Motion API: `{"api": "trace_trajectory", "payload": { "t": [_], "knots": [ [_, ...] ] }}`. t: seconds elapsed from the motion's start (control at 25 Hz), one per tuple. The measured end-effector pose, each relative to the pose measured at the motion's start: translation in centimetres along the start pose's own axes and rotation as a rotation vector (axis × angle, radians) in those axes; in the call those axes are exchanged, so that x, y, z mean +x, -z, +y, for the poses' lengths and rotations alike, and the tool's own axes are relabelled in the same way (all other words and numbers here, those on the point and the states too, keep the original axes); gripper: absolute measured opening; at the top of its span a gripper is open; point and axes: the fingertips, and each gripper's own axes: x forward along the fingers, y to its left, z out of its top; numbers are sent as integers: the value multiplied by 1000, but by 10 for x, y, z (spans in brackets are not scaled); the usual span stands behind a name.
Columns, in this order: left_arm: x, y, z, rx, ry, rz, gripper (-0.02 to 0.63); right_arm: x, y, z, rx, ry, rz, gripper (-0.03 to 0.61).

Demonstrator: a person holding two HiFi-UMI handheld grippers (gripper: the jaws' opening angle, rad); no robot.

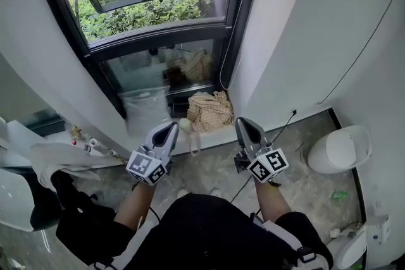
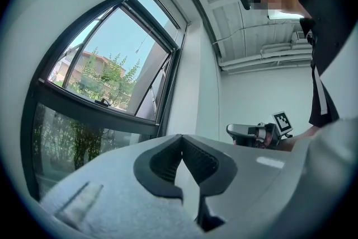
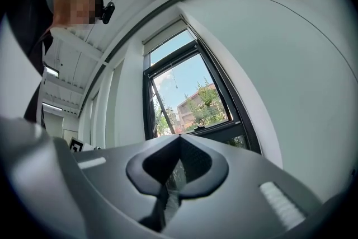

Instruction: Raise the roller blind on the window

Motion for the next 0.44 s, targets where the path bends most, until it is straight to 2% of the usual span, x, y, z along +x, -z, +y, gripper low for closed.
{"api": "trace_trajectory", "payload": {
  "t": [0.44],
  "knots": [
    [18,4,-8,-13,22,10,0,-1,0,-14,21,9,-3,2]
  ]
}}
